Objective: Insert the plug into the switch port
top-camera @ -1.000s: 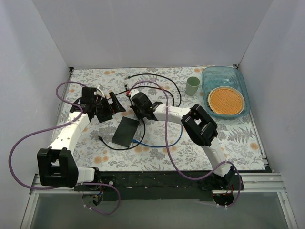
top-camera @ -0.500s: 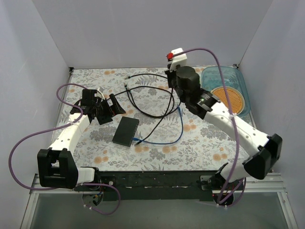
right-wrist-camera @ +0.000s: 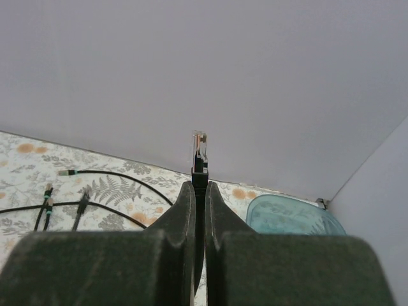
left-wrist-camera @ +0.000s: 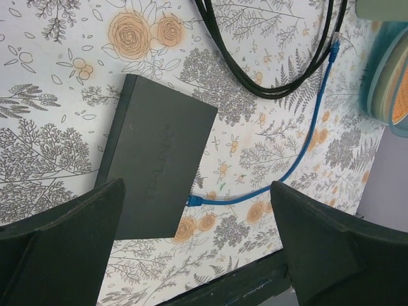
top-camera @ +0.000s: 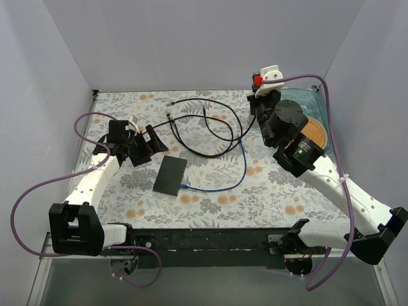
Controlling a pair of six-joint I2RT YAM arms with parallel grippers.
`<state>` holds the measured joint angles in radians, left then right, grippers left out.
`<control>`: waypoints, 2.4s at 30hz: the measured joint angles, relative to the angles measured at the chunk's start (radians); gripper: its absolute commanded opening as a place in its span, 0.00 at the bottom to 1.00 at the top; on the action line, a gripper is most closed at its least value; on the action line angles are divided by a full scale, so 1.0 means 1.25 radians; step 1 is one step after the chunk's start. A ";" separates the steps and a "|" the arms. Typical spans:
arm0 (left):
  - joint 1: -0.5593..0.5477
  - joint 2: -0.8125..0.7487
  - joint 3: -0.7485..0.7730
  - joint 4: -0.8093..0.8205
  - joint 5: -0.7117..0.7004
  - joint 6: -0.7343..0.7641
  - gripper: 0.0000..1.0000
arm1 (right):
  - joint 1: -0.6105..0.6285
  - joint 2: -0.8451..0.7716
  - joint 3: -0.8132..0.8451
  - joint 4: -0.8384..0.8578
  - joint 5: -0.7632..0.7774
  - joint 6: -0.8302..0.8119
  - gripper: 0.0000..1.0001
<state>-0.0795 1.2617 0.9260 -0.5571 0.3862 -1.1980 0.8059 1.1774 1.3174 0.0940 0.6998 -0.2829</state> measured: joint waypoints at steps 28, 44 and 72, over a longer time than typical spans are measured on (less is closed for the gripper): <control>-0.009 -0.072 -0.108 0.207 0.256 -0.129 0.72 | 0.127 0.244 -0.279 -0.004 -0.472 0.145 0.01; -0.103 -0.003 -0.086 0.216 0.246 -0.136 0.60 | 0.137 0.276 -0.231 -0.001 -0.537 0.161 0.01; -0.148 0.032 -0.062 0.230 0.229 -0.143 0.00 | 0.137 0.301 -0.194 -0.016 -0.635 0.210 0.18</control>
<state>-0.2642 1.3014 0.8486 -0.2691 0.6724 -1.3769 0.9771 1.5539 1.0748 0.0734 -0.0944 -0.0208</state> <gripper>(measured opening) 0.122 0.063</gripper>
